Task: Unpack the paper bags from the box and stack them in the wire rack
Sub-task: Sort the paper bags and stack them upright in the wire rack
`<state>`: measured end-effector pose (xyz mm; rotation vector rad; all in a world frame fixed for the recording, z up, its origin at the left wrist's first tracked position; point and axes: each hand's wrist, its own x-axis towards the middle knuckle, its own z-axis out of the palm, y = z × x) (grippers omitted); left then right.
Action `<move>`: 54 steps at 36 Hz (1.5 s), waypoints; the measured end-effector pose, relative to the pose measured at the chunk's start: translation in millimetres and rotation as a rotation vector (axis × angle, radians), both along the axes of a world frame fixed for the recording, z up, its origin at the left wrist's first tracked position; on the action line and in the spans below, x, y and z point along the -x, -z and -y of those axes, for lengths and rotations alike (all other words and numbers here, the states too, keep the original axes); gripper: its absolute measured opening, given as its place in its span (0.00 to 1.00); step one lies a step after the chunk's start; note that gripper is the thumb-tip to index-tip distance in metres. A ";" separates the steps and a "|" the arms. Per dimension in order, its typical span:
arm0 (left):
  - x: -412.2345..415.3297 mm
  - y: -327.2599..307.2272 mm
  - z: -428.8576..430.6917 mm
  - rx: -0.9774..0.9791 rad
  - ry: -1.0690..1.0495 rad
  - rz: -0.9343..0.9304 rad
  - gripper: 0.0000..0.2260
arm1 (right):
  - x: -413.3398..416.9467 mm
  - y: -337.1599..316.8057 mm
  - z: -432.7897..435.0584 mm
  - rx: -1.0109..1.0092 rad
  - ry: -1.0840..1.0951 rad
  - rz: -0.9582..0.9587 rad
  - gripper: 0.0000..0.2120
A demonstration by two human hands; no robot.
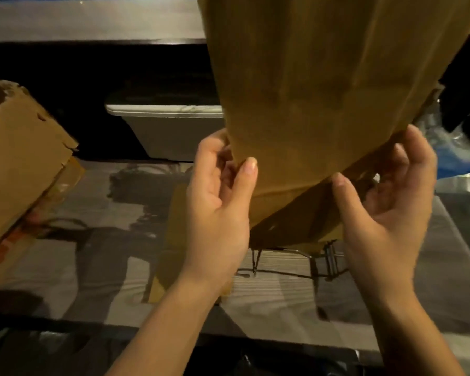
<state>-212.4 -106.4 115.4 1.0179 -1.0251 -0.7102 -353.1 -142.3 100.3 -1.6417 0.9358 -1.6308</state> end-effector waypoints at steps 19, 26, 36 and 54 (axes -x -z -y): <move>50.4 86.6 7.4 -0.163 -0.244 0.429 0.34 | -1.9 65.7 -3.2 -0.257 0.227 0.190 0.26; 44.7 78.4 12.5 -0.309 -0.185 0.509 0.33 | -1.9 59.0 0.3 -0.223 0.153 0.133 0.32; 21.8 75.3 20.1 -0.492 0.030 0.280 0.30 | -5.6 59.1 -2.8 -0.063 0.220 0.044 0.36; -62.8 105.8 -3.2 -0.860 -0.220 0.160 0.25 | -63.3 68.3 -48.5 -0.013 -0.388 -0.375 0.33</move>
